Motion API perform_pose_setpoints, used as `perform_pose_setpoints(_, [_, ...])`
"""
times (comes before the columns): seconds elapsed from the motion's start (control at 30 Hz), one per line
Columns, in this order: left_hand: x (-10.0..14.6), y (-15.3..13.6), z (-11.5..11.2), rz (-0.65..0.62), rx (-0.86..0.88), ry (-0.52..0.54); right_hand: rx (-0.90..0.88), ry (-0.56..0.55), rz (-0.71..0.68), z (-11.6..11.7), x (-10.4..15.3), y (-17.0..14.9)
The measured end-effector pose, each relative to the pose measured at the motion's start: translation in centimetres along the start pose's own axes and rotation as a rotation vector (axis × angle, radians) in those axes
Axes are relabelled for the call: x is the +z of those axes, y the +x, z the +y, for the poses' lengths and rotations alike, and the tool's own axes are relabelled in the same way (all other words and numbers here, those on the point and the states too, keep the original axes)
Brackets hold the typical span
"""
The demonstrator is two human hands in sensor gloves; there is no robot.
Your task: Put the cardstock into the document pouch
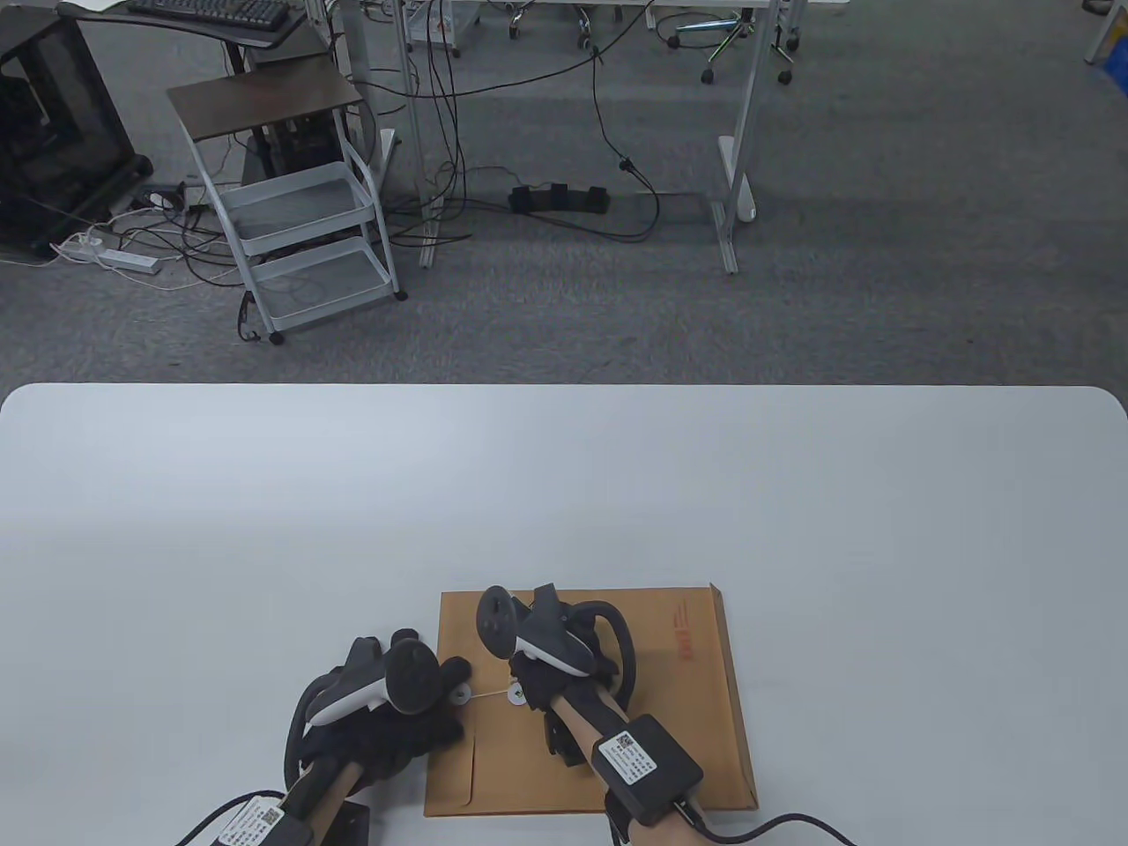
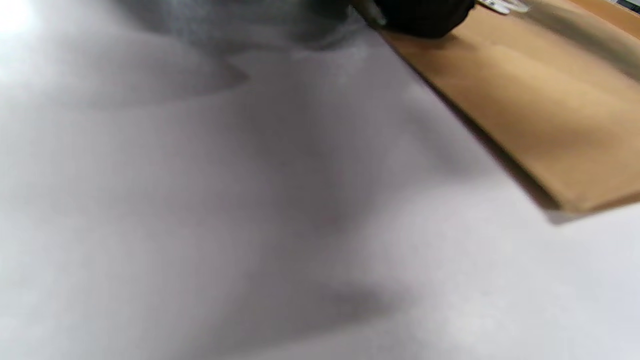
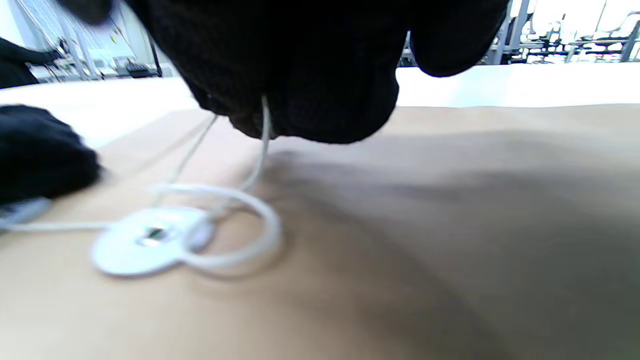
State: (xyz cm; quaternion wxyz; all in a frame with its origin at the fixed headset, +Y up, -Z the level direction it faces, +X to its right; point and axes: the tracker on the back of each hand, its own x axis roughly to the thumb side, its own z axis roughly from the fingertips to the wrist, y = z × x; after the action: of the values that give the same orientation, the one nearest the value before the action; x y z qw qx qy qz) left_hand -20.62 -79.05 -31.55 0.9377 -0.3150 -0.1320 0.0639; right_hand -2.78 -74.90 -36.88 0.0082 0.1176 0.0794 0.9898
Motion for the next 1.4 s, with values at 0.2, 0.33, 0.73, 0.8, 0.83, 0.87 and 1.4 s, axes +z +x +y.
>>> perform_pose_setpoints(0.2, [0.0,0.0,-0.1,-0.001,0.001,0.009,0.063,0.023,-0.013,1.0,1.0,-2.0])
perform_pose_setpoints(0.33, [0.0,0.0,-0.1,0.0,-0.001,0.004,0.111,0.049,-0.076,1.1,2.7,-2.8])
perform_pose_setpoints(0.73, [0.0,-0.1,-0.1,0.0,0.006,0.008,0.247,-0.001,-0.137,1.5,7.4,-4.8])
perform_pose_setpoints(0.8, [0.0,-0.1,-0.1,0.0,0.005,0.007,0.236,-0.001,-0.131,1.4,7.6,-5.2])
perform_pose_setpoints(0.83, [0.0,-0.1,-0.1,0.0,0.005,0.007,0.233,-0.003,-0.127,1.4,7.8,-5.4])
perform_pose_setpoints(0.87, [0.0,-0.1,-0.1,0.0,0.006,0.007,0.237,-0.007,-0.122,1.4,7.9,-5.6])
perform_pose_setpoints(1.4, [0.0,-0.2,-0.2,-0.006,0.02,0.003,0.351,-0.062,-0.055,0.8,9.5,-8.9])
